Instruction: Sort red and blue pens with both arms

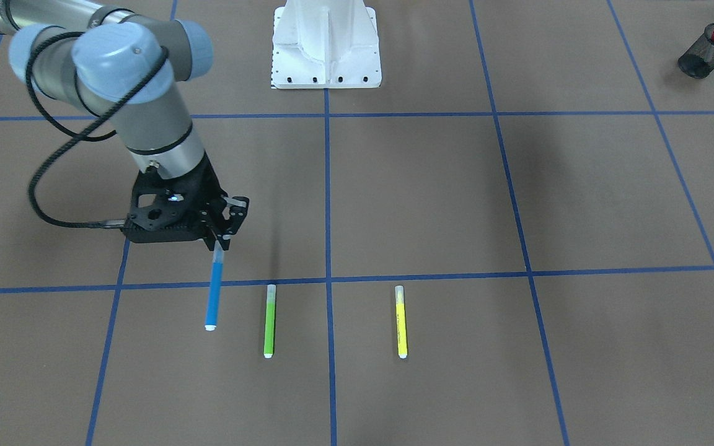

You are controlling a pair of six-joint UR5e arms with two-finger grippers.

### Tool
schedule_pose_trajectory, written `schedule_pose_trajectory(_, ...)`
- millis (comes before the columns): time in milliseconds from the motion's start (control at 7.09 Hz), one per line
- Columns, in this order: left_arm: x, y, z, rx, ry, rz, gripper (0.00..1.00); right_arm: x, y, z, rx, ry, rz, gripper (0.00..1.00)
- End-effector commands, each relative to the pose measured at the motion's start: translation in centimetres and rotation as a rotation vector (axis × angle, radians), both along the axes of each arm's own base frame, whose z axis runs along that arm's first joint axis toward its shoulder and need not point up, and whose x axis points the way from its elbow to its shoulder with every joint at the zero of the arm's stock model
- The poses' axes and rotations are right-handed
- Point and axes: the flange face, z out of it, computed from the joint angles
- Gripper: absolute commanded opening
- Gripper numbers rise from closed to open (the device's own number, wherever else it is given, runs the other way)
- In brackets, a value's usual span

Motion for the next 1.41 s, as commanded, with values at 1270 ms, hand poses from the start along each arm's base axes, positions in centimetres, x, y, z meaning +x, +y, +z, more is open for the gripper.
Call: schedule_pose_trajectory(1270,-0.4,4.6,5.2,0.018,-0.007,-0.001,1.0,43.9,16.4,35.5,-0.012,0.214,-0.148,0.0)
